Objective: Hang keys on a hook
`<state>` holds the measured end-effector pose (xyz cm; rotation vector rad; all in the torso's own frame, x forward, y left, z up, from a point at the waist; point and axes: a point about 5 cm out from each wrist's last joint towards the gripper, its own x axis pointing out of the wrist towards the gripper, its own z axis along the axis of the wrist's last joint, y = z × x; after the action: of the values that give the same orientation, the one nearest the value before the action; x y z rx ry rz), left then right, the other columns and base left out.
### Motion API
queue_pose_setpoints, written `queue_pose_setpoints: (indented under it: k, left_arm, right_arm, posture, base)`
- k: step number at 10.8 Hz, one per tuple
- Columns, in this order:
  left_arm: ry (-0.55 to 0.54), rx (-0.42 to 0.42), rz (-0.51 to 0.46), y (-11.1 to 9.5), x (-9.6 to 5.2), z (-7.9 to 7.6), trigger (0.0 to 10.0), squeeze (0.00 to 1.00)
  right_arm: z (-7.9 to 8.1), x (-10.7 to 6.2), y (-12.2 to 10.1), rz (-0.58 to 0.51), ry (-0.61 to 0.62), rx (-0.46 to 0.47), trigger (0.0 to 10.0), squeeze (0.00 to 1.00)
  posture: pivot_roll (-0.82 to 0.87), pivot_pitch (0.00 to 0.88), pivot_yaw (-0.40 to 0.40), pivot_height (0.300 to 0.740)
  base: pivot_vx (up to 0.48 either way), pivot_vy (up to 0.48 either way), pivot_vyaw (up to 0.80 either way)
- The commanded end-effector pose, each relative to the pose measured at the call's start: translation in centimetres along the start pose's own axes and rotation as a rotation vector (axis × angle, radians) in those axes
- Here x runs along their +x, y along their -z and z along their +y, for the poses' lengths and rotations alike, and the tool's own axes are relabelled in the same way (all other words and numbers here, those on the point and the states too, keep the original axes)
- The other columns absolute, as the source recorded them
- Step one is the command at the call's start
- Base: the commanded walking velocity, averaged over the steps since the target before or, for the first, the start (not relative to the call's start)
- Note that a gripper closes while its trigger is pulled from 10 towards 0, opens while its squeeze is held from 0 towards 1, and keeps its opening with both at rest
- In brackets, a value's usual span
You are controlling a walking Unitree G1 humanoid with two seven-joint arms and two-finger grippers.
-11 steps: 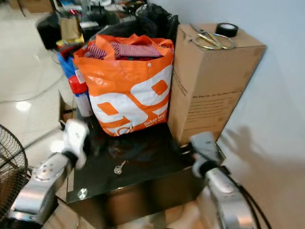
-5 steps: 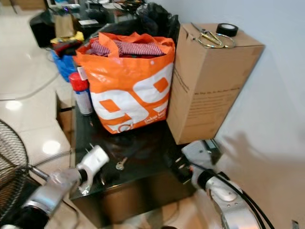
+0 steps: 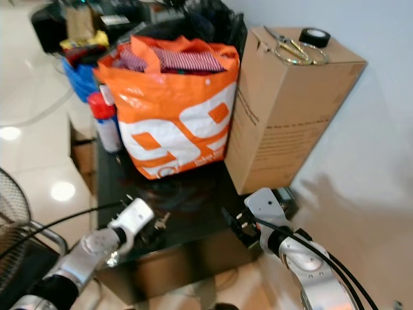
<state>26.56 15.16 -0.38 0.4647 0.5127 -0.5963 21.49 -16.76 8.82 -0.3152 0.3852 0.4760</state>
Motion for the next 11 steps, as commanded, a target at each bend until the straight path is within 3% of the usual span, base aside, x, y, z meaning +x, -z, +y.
queue_pose_setpoints:
  k: [1, 7, 9, 11]
  left_arm:
    - [-0.029, -0.025, -0.039, -0.4, 0.0, 0.5, 10.0, 0.00]
    - [0.048, 0.023, -0.087, -1.1, 0.4, 1.0, 10.0, 0.00]
    - [0.137, 0.070, -0.004, -0.4, 0.7, -0.1, 10.0, 0.00]
    - [0.171, 0.064, 0.010, -0.1, 0.8, -0.5, 10.0, 0.00]
  right_arm:
    - [-0.4, -0.4, -0.2, 0.002, 0.024, -0.010, 10.0, 0.00]
    - [0.2, -1.0, -0.7, -0.001, 0.070, 0.020, 10.0, 0.00]
    - [0.6, -1.0, -0.7, -0.001, 0.072, 0.035, 10.0, 0.00]
    - [0.6, -0.8, -0.8, -0.008, 0.055, 0.042, 10.0, 0.00]
  posture:
    - [-0.24, 0.060, -0.075, 0.740]
    - [-0.24, 0.144, -0.116, 0.740]
    - [-0.24, 0.136, -0.106, 0.740]
    - [-0.24, 0.127, -0.101, 0.740]
  base:
    - [0.000, 0.000, 0.00]
    - [0.000, 0.000, 0.00]
    - [0.000, 0.000, 0.00]
    - [0.000, 0.000, 0.00]
